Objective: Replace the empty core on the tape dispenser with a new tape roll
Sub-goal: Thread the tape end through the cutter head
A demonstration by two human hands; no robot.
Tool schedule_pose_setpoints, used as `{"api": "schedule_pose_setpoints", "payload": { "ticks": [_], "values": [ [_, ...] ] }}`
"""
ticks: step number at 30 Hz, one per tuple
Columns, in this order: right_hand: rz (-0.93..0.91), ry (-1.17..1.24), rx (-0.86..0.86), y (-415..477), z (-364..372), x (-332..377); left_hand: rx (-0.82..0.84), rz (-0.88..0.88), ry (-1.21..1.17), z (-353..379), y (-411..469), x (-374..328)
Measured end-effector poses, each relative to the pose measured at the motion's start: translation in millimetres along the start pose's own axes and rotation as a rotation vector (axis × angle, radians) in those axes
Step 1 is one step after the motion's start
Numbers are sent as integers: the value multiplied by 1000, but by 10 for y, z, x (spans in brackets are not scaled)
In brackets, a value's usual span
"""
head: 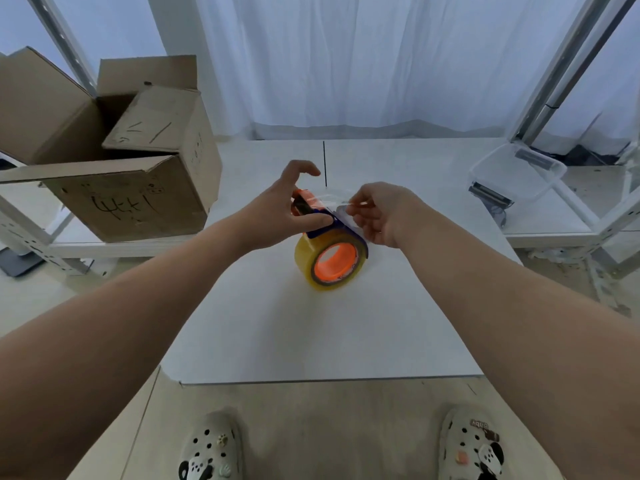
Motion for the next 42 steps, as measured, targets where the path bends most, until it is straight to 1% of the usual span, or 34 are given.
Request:
{"api": "schedule_pose_setpoints", "payload": {
  "ticks": [2,10,15,21,25,27,29,31,33,34,36,37,39,41,42],
  "values": [
    [14,-30,-10,31,42,-56,23,10,54,-15,-5,53],
    [24,-73,-5,63,168,-124,97,23,121,-91,-13,231],
    [-42,-259,2,67,188,-130,151,47,171,-142,-9,263],
    [-98,-300,68,94,154,-182,223,68,295,-179,21,227],
    [-197,-306,142,108,128,-211,280,37,356,-164,56,222],
    [-211,-342,188,115,95,-225,299,15,355,-152,64,220],
    [-220,-404,229,115,43,-221,309,-1,348,-131,71,215],
    [-255,-516,248,112,-13,-205,313,-21,332,-104,81,208],
    [-294,-596,253,122,-56,-198,313,-36,323,-82,96,211],
    [-311,-599,237,143,-80,-195,315,-48,318,-74,104,224],
    [-339,-529,171,187,-137,-185,328,-88,309,-65,107,275],
    [-387,-500,138,207,-160,-177,332,-107,305,-65,100,312],
    [-587,-544,128,206,-158,-129,332,-142,271,-68,78,396],
    [-816,-625,205,126,-64,-80,334,-173,206,-72,59,475],
    [-899,-673,250,75,6,-80,339,-184,169,-74,47,498]
  ]
}}
Point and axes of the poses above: each hand's wrist, its own y-axis towards the middle knuckle, its own z-axis out of the palm, x = y × z, the point moved 3 cm from there along y, towards the middle knuckle, and after that the axes turned 11 degrees about y, right-handed, at the moved point
